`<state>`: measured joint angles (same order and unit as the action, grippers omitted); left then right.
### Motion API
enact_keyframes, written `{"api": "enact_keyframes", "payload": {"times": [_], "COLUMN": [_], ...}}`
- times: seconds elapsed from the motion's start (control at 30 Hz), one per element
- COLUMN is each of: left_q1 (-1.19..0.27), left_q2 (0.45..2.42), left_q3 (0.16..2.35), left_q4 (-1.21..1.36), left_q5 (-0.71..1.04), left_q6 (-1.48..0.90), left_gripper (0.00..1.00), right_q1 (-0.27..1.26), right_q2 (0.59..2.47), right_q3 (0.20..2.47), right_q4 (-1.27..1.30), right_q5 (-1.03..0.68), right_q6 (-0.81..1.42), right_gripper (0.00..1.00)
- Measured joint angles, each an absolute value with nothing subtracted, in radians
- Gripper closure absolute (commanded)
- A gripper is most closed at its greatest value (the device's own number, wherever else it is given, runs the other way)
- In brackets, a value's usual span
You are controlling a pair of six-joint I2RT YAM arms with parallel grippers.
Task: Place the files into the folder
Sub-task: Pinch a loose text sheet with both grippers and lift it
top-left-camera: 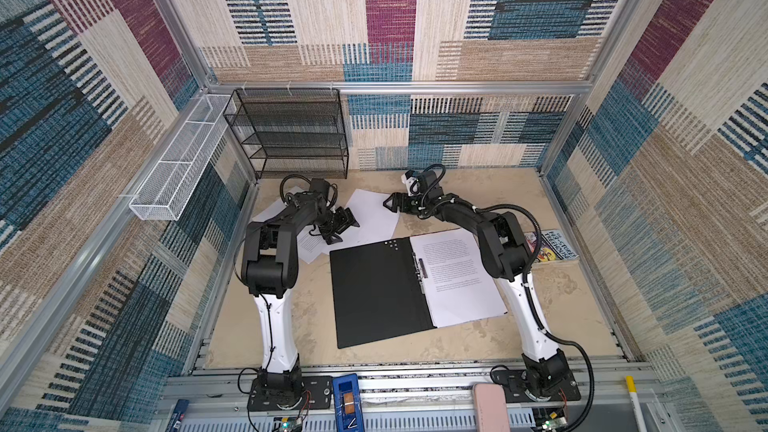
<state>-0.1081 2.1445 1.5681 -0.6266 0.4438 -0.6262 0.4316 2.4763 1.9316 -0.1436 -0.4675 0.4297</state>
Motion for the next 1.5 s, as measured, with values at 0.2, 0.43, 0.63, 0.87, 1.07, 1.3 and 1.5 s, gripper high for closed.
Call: {"api": "enact_keyframes", "payload": {"times": [0.2,0.43,0.63,0.87,1.07,1.3,1.5], "left_q1": [-0.102,-0.094,-0.088,-0.081,-0.08,-0.083,-0.084], "left_q2": [2.149,2.151,2.151,2.144,2.13,2.123,2.113], "left_q3": [1.567,1.56,1.555,1.541,1.529,1.518,1.518], "left_q4": [-0.625,-0.616,-0.608,-0.591,-0.572,-0.511,-0.513], "left_q5": [0.454,0.475,0.489,0.509,0.516,0.585,0.583], "left_q6": [-0.633,-0.644,-0.652,-0.656,-0.669,-0.685,-0.69], "left_gripper": [0.19,0.19,0.19,0.19,0.19,0.19,0.19], "right_q1": [0.441,0.459,0.48,0.495,0.496,0.52,0.529], "right_q2": [2.422,2.362,2.345,2.352,2.351,2.365,2.383], "right_q3": [1.813,1.661,1.626,1.639,1.609,1.632,1.644], "right_q4": [-0.063,0.074,0.107,0.109,0.133,0.145,0.145], "right_q5": [-0.561,-0.651,-0.67,-0.653,-0.59,-0.514,-0.451], "right_q6": [0.532,0.679,0.749,0.794,0.85,0.835,0.78], "right_gripper": [0.07,0.07,0.09,0.29,0.48,0.75,0.88]}}
